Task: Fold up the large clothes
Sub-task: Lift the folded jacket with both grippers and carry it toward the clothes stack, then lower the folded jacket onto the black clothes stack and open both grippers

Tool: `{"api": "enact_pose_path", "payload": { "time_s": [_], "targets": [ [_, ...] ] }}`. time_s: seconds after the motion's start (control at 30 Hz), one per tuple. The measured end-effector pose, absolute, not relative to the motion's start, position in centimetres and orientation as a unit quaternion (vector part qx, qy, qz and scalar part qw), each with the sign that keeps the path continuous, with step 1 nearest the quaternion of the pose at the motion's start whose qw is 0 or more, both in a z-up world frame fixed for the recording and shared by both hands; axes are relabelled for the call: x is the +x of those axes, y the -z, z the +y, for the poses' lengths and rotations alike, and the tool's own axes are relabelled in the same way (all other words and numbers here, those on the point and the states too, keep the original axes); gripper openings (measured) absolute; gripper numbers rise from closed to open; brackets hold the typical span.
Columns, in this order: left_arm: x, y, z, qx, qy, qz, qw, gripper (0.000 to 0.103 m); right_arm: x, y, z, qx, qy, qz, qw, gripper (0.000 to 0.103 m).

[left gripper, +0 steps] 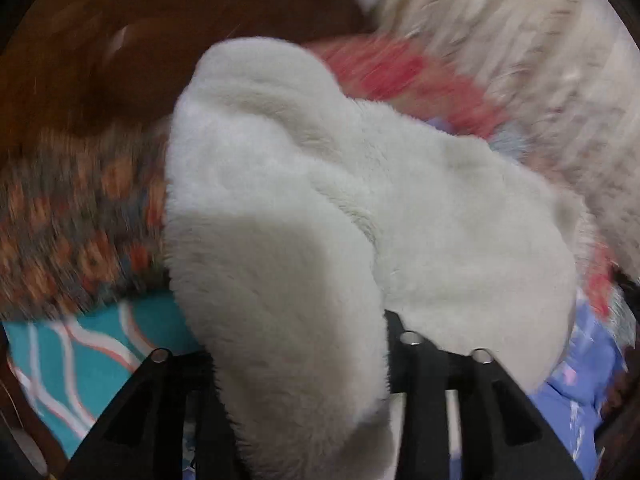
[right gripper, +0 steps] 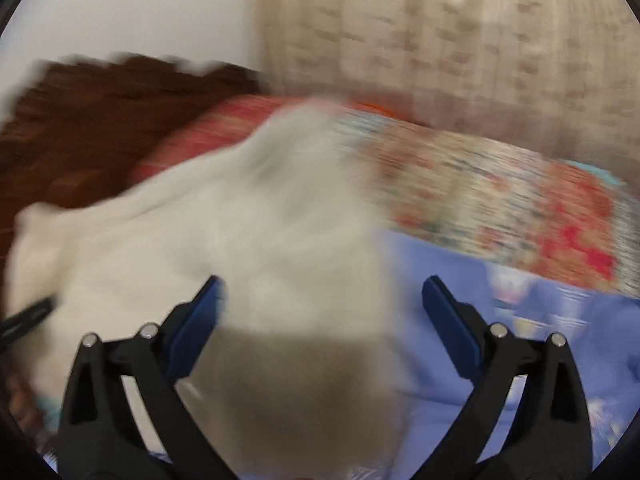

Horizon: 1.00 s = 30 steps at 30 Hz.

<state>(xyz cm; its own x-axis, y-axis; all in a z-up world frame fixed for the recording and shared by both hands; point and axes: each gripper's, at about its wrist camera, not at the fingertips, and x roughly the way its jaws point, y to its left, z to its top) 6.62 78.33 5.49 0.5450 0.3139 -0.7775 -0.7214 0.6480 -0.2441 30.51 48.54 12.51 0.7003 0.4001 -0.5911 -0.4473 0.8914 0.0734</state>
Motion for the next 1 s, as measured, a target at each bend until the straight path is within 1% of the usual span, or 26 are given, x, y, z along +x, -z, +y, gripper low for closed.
{"api": "enact_pose_path", "payload": {
  "time_s": [0.07,0.13,0.2,0.27,0.37,0.43,0.5,0.6,0.67,0.73,0.87,1.0],
  "targets": [
    [6.5,-4.4,79.1,-0.29,-0.312,0.339,0.839,0.068,30.3,-11.1,47.3,-0.012,-0.228,0.29,0.929,0.094],
    [6.8,-4.7,78.2,-0.283,-0.311,0.328,0.846,0.074,29.3,-10.0,48.0,-0.049,-0.244,0.278,0.928,0.094],
    [5.9,-5.3,78.1,-0.274,-0.311,0.328,0.849,0.077,28.4,-8.2,49.1,-0.096,-0.268,0.296,0.912,0.094],
    [4.5,-6.5,77.5,-0.271,-0.318,0.323,0.849,0.08,26.8,-7.8,49.8,-0.109,-0.279,0.296,0.907,0.094],
    [1.8,-9.9,77.2,-0.268,-0.333,0.287,0.857,0.081,23.4,-8.1,49.1,-0.107,-0.299,0.289,0.903,0.094],
    [-2.2,-12.5,76.5,-0.262,-0.356,0.25,0.862,0.082,20.9,-8.3,48.2,-0.098,-0.318,0.294,0.896,0.094],
    [-5.8,-14.8,74.4,-0.243,-0.386,0.226,0.861,0.087,17.9,-8.4,46.9,-0.085,-0.345,0.321,0.878,0.094],
    [-9.4,-15.9,69.7,-0.198,-0.398,0.225,0.867,0.091,12.1,-7.8,43.7,-0.056,-0.384,0.359,0.849,0.094],
    [-11.6,-15.2,65.8,-0.178,-0.393,0.229,0.873,0.095,8.6,-6.9,41.4,-0.051,-0.397,0.375,0.836,0.094],
    [-13.7,-13.1,60.9,-0.163,-0.377,0.246,0.878,0.099,4.4,-5.7,38.7,-0.057,-0.401,0.384,0.83,0.094],
    [-16.7,-7.8,52.4,-0.143,-0.338,0.304,0.879,0.101,-2.4,-3.6,33.5,-0.066,-0.396,0.394,0.827,0.095],
    [-18.9,-3.8,46.7,-0.144,-0.334,0.348,0.864,0.102,-7.5,-2.6,27.9,-0.038,-0.382,0.411,0.827,0.095]
  ]
}}
